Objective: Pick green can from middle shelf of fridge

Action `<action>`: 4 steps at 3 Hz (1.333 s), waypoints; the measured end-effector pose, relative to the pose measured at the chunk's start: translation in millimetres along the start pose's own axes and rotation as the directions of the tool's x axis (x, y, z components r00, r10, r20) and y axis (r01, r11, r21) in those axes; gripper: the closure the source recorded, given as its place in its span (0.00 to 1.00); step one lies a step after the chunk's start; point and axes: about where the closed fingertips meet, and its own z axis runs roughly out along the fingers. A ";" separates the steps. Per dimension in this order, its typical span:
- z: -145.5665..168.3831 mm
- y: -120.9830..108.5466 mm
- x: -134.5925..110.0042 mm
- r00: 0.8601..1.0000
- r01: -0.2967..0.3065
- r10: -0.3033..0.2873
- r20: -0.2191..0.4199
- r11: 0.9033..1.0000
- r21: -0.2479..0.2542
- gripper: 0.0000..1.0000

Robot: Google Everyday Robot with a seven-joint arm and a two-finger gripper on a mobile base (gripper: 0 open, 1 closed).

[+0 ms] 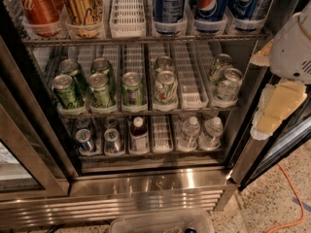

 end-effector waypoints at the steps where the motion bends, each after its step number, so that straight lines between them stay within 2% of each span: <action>1: 0.0 0.0 0.0 1.000 0.000 0.000 0.000 1.000 0.000 0.00; 2: 13.6 6.6 -7.1 0.997 -0.045 0.047 0.067 0.999 -0.027 0.00; 3: 41.7 14.0 -28.5 0.977 -0.128 0.141 0.163 0.988 -0.092 0.00; 4: 62.9 17.5 -51.7 0.948 -0.179 0.209 0.240 0.974 -0.139 0.00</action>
Offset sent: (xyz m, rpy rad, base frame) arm -0.0014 0.0279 -0.0364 0.2286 0.0532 -0.0592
